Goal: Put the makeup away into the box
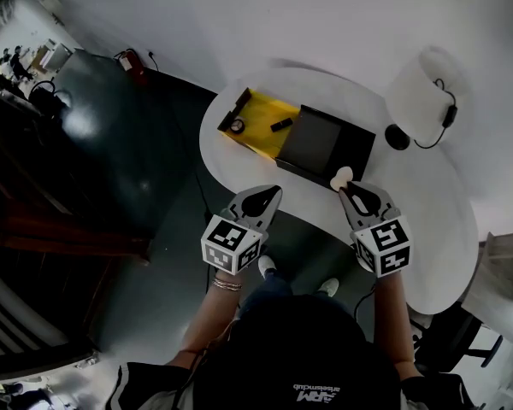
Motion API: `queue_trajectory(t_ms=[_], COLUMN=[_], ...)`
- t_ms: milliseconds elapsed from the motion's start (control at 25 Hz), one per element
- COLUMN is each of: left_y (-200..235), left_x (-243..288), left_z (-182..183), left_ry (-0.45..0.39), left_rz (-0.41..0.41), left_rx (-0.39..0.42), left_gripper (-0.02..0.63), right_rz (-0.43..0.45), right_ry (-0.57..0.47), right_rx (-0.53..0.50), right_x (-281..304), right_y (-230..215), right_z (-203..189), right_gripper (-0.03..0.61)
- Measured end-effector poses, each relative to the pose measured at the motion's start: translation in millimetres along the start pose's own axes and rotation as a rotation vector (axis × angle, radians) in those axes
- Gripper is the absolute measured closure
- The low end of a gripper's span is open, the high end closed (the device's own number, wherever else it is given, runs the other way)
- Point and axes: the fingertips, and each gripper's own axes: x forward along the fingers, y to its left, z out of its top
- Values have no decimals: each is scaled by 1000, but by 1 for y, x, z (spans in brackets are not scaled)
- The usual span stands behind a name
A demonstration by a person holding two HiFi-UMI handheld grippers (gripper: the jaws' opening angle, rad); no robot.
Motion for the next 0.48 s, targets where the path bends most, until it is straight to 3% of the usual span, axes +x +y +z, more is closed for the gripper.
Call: queue_trajectory(t_ms=[480], left_y=[92], left_x=[-68], left_z=[-8], left_ry=[-5], left_rz=[63], left_rx=[-24], left_gripper=[597], right_rz=[77], right_ry=[1], right_rx=[-10], right_x=[87], right_y=[68], right_z=[41], right_gripper=[506])
